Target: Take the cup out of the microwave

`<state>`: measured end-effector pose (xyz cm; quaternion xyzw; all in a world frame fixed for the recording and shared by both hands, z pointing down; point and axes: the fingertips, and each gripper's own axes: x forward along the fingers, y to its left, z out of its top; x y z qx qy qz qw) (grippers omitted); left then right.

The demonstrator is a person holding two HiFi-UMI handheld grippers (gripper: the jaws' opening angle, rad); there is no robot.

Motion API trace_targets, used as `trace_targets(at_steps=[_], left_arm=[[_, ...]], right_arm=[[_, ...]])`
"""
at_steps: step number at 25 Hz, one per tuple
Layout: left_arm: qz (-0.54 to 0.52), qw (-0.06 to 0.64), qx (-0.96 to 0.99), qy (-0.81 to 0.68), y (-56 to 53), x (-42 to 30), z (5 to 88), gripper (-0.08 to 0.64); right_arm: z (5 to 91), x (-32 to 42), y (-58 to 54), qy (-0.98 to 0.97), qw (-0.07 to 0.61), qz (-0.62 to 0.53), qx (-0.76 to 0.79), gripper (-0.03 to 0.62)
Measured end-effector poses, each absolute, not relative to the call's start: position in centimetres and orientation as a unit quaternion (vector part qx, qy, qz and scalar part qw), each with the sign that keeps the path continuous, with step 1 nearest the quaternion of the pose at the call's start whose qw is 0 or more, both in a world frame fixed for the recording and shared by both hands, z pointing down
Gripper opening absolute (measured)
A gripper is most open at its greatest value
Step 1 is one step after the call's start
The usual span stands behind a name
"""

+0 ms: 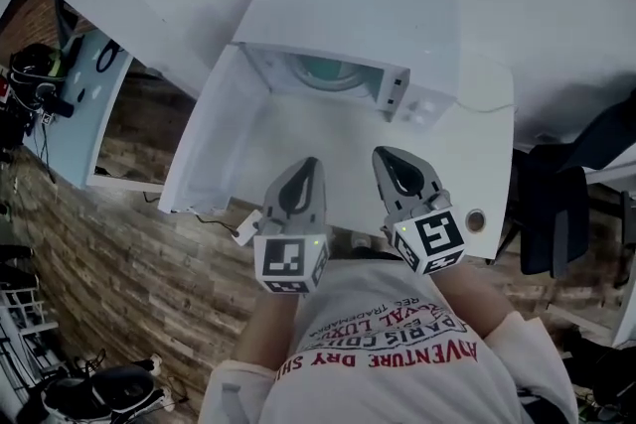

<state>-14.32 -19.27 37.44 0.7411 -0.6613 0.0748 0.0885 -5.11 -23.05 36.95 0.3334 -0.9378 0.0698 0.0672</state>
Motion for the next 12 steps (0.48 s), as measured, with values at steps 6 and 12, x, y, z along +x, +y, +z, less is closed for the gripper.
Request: trace_targets(at_steps=[6, 12], left_arm=[[0.097, 0.105, 0.751, -0.644, -23.5, -15.7, 40.5, 0.008], [0.109, 0.101, 0.786, -0.6, -28.2, -16.8, 42.5, 0.008]], right_arm=[[38.5, -6.4, -26.5, -0.926, 0.08, 0.085, 0.359, 0.011], [40.1, -8.1, -30.4, -0.906, 0.083, 0.106, 0.402, 0.011]])
